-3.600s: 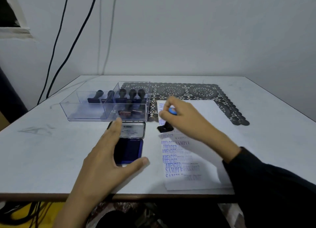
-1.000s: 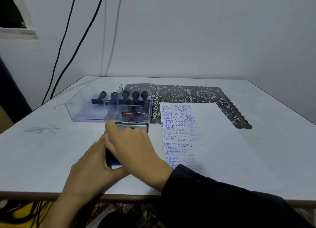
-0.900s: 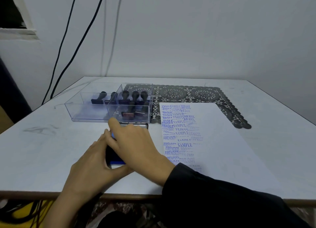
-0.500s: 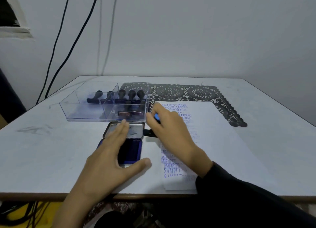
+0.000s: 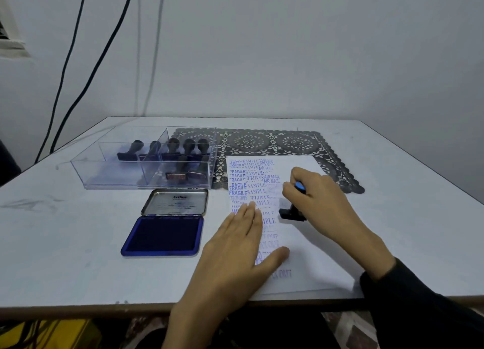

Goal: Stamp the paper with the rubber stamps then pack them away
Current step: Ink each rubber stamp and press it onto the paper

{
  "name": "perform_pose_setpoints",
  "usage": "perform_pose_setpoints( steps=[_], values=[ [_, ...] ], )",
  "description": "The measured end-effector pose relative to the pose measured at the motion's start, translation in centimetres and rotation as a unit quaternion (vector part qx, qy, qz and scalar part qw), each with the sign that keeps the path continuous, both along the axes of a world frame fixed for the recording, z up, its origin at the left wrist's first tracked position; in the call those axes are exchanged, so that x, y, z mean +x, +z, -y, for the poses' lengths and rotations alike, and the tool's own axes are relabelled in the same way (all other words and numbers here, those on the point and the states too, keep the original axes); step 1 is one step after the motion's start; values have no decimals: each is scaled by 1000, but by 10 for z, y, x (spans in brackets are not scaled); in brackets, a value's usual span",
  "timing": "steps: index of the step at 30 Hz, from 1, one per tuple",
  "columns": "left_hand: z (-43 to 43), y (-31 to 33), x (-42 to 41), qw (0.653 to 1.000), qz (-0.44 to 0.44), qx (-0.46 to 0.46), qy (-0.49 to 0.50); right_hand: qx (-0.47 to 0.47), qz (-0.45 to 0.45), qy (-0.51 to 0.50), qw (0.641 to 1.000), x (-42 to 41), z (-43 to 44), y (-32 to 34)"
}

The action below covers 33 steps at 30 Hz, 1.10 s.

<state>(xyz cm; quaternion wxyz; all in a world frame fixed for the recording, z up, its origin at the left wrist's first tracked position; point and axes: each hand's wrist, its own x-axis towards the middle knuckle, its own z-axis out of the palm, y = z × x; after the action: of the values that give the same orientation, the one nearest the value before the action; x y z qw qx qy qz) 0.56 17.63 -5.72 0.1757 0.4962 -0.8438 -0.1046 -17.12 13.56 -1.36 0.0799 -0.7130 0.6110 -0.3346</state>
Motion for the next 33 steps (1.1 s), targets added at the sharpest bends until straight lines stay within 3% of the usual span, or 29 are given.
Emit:
perform_pose_setpoints(
  steps=[5,15,33],
  values=[
    [-1,2,0,1000,14,10,3,-14,5,10,1000,-1,2,4],
    [2,2,-1,1000,18,4,8,-2,-111,1,994,9,4,-6],
    [1,4,-2,1000,13,8,2,-49,-123,-4,991,8,-9,-14]
  ],
)
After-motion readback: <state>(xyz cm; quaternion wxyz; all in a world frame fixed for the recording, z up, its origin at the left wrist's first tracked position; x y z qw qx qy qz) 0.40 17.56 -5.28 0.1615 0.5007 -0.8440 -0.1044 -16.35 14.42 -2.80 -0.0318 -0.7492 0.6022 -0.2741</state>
